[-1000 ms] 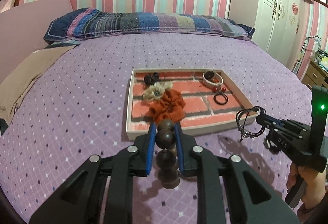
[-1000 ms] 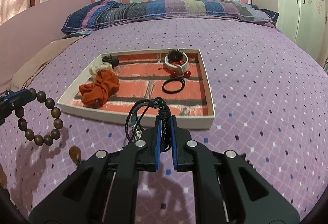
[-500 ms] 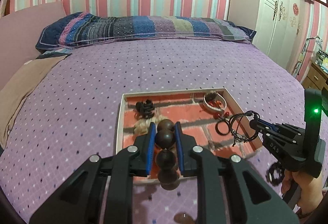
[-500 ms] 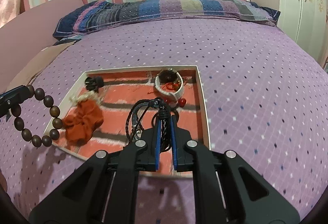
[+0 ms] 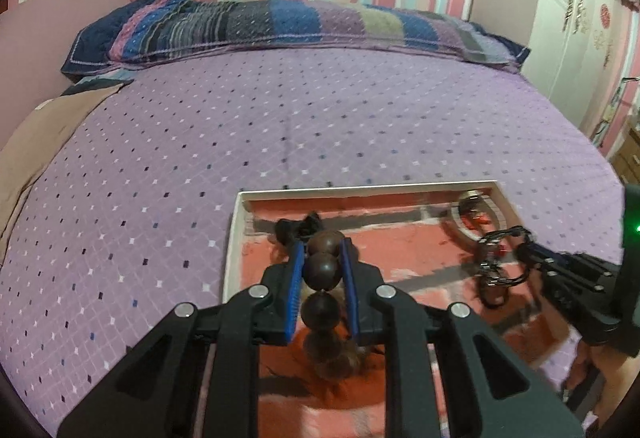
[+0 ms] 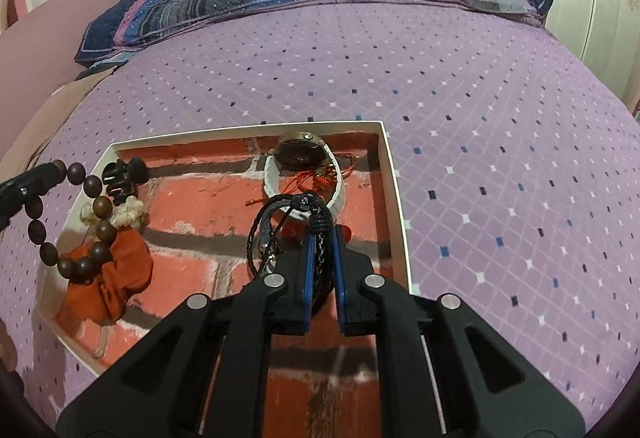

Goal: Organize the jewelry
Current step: 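Lift both bracelets and carry them over the white tray, then lower both bracelets into the tray and open both tools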

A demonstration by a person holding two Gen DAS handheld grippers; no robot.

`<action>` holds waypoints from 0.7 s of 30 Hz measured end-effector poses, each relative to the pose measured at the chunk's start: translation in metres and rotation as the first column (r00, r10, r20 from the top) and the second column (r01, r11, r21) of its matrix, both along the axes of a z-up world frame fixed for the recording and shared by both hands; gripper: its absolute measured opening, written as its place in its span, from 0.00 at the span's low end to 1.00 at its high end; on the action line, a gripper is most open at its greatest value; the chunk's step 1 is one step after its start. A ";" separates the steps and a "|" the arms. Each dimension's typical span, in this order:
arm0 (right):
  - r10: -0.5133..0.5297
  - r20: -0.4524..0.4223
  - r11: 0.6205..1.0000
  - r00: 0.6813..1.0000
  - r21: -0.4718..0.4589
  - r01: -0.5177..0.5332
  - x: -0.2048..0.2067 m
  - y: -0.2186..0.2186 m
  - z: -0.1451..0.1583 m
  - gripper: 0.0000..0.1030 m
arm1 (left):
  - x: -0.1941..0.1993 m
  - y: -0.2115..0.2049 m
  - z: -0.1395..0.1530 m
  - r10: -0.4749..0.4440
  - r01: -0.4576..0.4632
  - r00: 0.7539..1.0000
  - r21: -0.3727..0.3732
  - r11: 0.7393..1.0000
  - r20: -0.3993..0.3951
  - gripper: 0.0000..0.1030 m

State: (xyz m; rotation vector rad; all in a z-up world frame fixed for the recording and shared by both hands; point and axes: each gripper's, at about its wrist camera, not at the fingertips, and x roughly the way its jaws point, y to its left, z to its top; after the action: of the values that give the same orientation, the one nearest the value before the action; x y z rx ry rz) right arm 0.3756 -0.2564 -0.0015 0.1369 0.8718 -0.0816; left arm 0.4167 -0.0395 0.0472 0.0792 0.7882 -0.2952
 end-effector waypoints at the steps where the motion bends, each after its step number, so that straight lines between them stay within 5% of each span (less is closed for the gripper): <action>1: 0.000 -0.006 1.000 1.000 -0.007 0.000 0.003 0.000 -0.002 0.09 | 0.005 0.001 -0.004 0.008 -0.008 1.000 0.012 1.000 -0.005 0.19; 21: 0.002 -0.066 0.999 0.998 -0.048 -0.005 0.028 0.002 -0.021 0.11 | 0.027 0.014 -0.043 0.062 -0.057 0.996 0.068 0.996 -0.065 0.21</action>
State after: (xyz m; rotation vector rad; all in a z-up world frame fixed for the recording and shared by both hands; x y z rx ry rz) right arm 0.4036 -0.2545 -0.0220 0.0875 0.9356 -0.1042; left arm 0.4438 -0.0258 0.0046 0.1081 0.8653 -0.2160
